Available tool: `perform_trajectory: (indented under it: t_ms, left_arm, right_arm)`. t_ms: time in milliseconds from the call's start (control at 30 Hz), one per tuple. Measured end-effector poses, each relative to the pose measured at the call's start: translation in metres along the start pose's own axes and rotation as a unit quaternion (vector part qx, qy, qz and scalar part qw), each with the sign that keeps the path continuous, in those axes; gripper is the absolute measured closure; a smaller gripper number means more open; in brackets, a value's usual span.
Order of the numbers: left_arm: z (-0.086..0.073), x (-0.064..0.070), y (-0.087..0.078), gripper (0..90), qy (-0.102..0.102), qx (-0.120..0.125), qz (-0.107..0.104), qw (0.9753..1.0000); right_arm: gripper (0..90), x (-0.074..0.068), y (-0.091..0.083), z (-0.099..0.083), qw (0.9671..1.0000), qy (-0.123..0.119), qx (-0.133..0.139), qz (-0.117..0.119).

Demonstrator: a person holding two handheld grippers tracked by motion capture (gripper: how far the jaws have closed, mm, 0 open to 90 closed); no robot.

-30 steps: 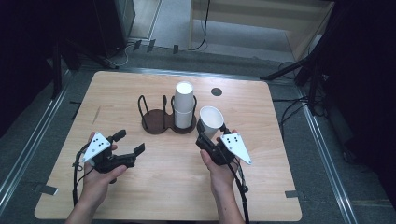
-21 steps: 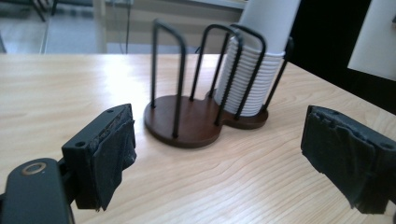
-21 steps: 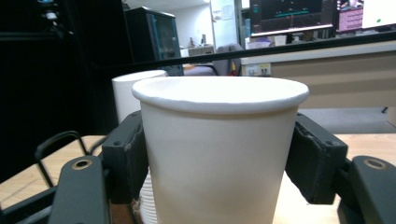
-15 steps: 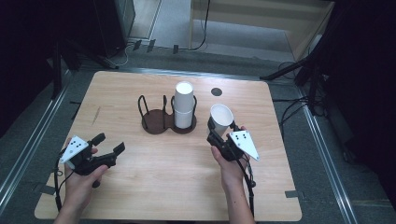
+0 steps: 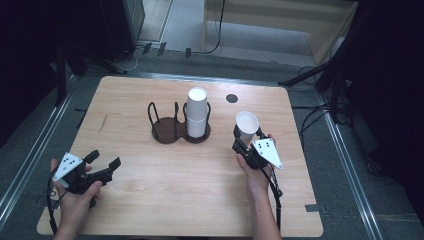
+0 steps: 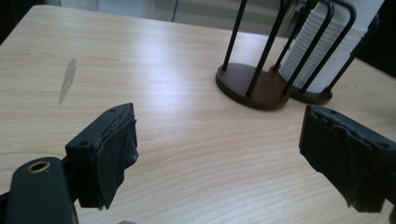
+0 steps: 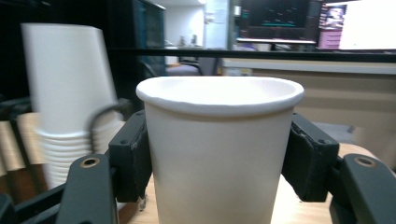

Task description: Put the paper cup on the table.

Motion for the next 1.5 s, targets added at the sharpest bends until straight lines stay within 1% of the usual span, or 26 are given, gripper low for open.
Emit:
perform_trajectory:
  t_ms: [100,200,267,333,400,500,567,633,700,800,867,900,933,1000,1033,1133,1167,1200,1267,1333,1400,1500]
  left_arm:
    - [-0.002,-0.003,-0.004,13.4,-0.001,0.005,-0.001,1.0]
    - [-0.006,-0.01,-0.005,13.4,-0.014,0.007,0.016,0.9997]
    - [-0.008,-0.015,-0.005,13.5,-0.03,0.015,0.018,0.9993]
    - [-0.008,-0.016,-0.006,13.4,-0.032,0.017,0.019,0.9992]
    - [-0.01,-0.016,-0.005,13.5,-0.027,0.012,0.023,0.9993]
    - [-0.01,-0.015,-0.004,13.6,-0.027,0.01,0.018,0.9994]
    - [-0.01,-0.015,-0.004,13.7,-0.03,0.01,0.016,0.9994]
    - [-0.011,-0.017,-0.006,13.8,-0.037,0.014,0.017,0.9991]
    - [-0.011,-0.018,-0.007,14.1,-0.044,0.019,0.017,0.9987]
    - [-0.01,-0.02,-0.009,14.3,-0.05,0.024,0.017,0.9983]
    - [-0.011,-0.019,-0.009,14.3,-0.048,0.023,0.018,0.9984]
    - [-0.011,-0.018,-0.009,14.2,-0.041,0.018,0.019,0.9988]
    - [-0.011,-0.017,-0.008,14.1,-0.04,0.017,0.019,0.9989]
    - [-0.011,-0.015,-0.007,14.1,-0.031,0.01,0.021,0.9992]
    - [-0.011,-0.014,-0.006,14.0,-0.025,0.003,0.022,0.9994]
    - [-0.011,-0.012,-0.004,13.0,-0.018,-0.011,0.019,0.9996]
    - [-0.011,-0.012,-0.004,11.2,-0.016,-0.016,0.019,0.9996]
    - [-0.011,-0.012,-0.003,9.0,-0.015,-0.02,0.018,0.9995]
    - [-0.011,-0.011,-0.003,9.0,-0.013,-0.02,0.017,0.9996]
    - [-0.011,-0.011,-0.003,9.0,-0.011,-0.022,0.018,0.9995]
    - [-0.011,-0.011,-0.003,8.3,-0.009,-0.025,0.017,0.9995]
    - [-0.011,-0.011,-0.002,5.4,-0.011,-0.029,0.014,0.9994]
  right_arm:
    - [33.8,0.011,0.002,-0.003,0.9998,0.008,-0.004,-0.015]
    - [33.2,0.021,0.004,-0.006,0.9996,0.012,-0.01,-0.024]
    - [32.7,0.025,0.004,-0.008,0.9996,0.014,-0.011,-0.023]
    - [32.4,0.029,0.004,-0.009,0.9995,0.017,-0.012,-0.025]
    - [32.4,0.032,0.004,-0.01,0.9995,0.013,-0.014,-0.026]
    - [32.3,0.038,0.006,-0.011,0.9992,0.012,-0.019,-0.033]
    - [32.2,0.041,0.007,-0.012,0.9988,0.012,-0.024,-0.041]
    - [31.8,0.044,0.009,-0.013,0.9982,0.001,-0.033,-0.05]
    - [31.3,0.046,0.01,-0.015,0.998,0.003,-0.043,-0.048]
    - [31.1,0.049,0.012,-0.02,0.9969,-0.002,-0.058,-0.053]
    - [30.9,0.051,0.013,-0.022,0.9964,-0.001,-0.063,-0.057]
    - [30.9,0.053,0.013,-0.023,0.9963,-0.001,-0.063,-0.059]
    - [30.8,0.054,0.013,-0.024,0.9959,0.0,-0.066,-0.061]
    - [30.5,0.056,0.014,-0.026,0.9955,0.001,-0.069,-0.064]
    - [30.4,0.056,0.014,-0.026,0.9954,0.001,-0.071,-0.064]
    - [29.9,0.058,0.014,-0.027,0.9947,0.005,-0.076,-0.069]
    - [29.9,0.059,0.015,-0.027,0.9946,0.003,-0.077,-0.07]
    - [29.7,0.06,0.015,-0.027,0.9943,0.007,-0.078,-0.073]
    - [29.1,0.061,0.015,-0.027,0.9932,0.018,-0.081,-0.081]
    - [28.4,0.063,0.015,-0.027,0.9925,0.022,-0.084,-0.086]
    - [28.0,0.065,0.015,-0.028,0.9911,0.024,-0.093,-0.091]
    - [27.6,0.066,0.015,-0.029,0.9905,0.02,-0.099,-0.093]
Point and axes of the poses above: each handheld gripper's, and its own axes: y roughly forward along the jaws, z roughly out of its top, x roughly to its right, the point moved 1 cm from there along y, roughly forward along the jaws, and after that the axes turned 9 degrees about y, right-handed, at the moved point
